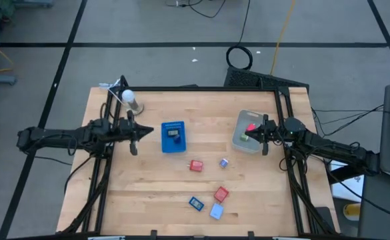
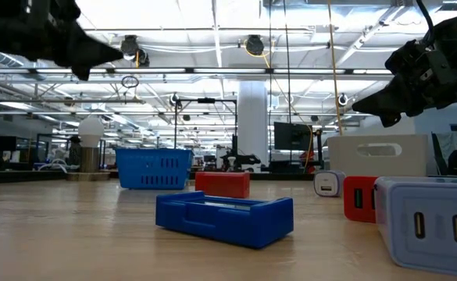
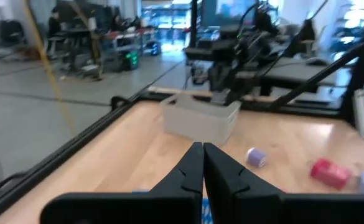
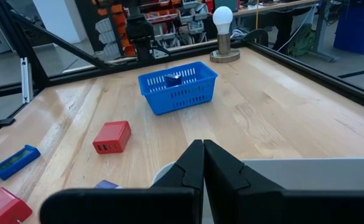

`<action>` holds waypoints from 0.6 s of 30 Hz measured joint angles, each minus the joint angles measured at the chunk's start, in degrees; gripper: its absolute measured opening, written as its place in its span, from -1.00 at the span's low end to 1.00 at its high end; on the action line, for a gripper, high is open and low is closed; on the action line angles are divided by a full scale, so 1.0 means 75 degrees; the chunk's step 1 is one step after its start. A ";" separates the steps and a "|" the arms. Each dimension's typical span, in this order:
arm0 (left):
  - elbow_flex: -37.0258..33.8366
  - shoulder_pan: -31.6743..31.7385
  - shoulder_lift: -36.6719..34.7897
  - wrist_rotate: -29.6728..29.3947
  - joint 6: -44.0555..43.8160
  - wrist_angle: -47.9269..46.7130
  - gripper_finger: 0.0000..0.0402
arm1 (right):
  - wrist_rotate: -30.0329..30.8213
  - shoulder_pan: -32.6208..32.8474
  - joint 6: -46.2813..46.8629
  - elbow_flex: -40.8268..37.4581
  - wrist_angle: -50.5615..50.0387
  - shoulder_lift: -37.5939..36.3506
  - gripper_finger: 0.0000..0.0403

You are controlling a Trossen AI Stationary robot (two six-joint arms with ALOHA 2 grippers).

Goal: Pick & Place Office items
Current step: Put the purple charger adapter into the white bin

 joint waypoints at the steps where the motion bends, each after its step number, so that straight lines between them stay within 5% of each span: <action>1: -0.0091 0.0021 -0.0027 -0.0072 -0.0005 -0.0019 -0.94 | 0.0000 0.0000 0.0000 0.0000 0.0005 -0.0002 -1.00; 7: -0.0512 0.0124 -0.0067 -0.0399 0.0152 0.0462 -0.99 | 0.0003 0.0000 0.0000 0.0000 0.0006 0.0015 -1.00; 18: -0.1519 0.0129 -0.0067 0.0349 0.0371 0.1663 -0.97 | 0.0006 0.0000 0.0000 0.0000 0.0018 0.0015 -1.00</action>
